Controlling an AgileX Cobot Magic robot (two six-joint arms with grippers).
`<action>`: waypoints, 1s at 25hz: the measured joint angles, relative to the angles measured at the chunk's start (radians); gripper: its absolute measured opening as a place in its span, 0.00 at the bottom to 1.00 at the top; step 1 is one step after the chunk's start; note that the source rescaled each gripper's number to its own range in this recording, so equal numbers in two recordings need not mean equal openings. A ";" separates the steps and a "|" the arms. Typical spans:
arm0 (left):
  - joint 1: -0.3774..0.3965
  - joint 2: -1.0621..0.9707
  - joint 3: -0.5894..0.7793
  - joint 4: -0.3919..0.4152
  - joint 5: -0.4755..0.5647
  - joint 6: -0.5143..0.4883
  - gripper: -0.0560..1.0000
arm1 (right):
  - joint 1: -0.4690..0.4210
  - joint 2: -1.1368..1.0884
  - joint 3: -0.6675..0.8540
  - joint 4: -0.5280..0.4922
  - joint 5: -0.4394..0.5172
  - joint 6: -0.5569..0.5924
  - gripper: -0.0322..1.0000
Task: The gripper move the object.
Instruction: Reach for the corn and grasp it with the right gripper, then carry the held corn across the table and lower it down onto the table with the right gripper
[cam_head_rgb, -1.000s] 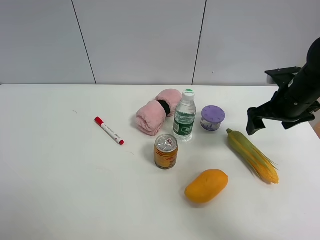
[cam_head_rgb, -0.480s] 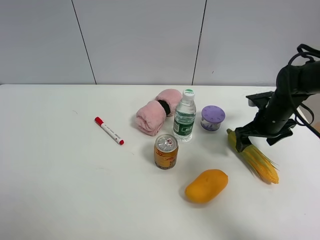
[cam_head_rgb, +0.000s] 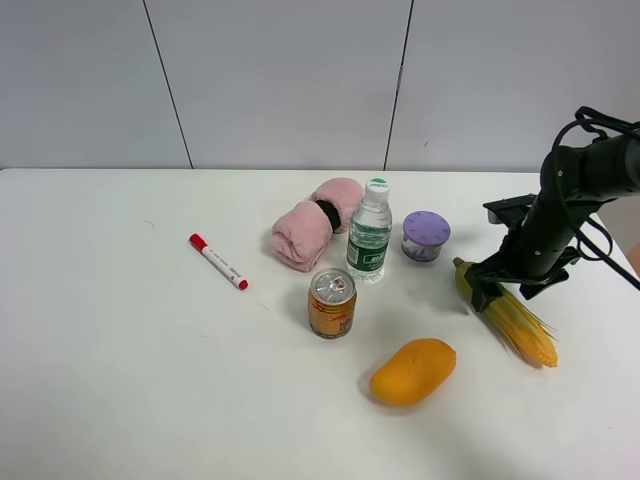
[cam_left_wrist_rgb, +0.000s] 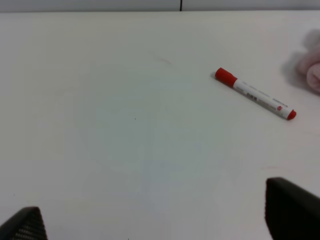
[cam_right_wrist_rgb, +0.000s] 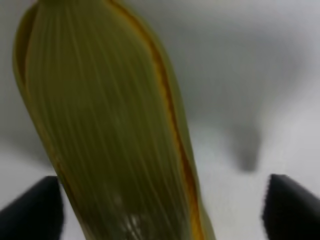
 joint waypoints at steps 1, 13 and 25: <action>0.000 0.000 0.000 0.000 0.000 0.000 1.00 | 0.000 0.000 0.000 0.000 0.000 -0.007 0.33; 0.000 0.000 0.000 0.000 0.000 0.001 1.00 | 0.000 -0.054 0.000 0.001 0.043 -0.031 0.03; 0.000 0.000 0.000 0.000 0.000 0.000 1.00 | 0.132 -0.694 -0.118 0.250 0.260 -0.012 0.03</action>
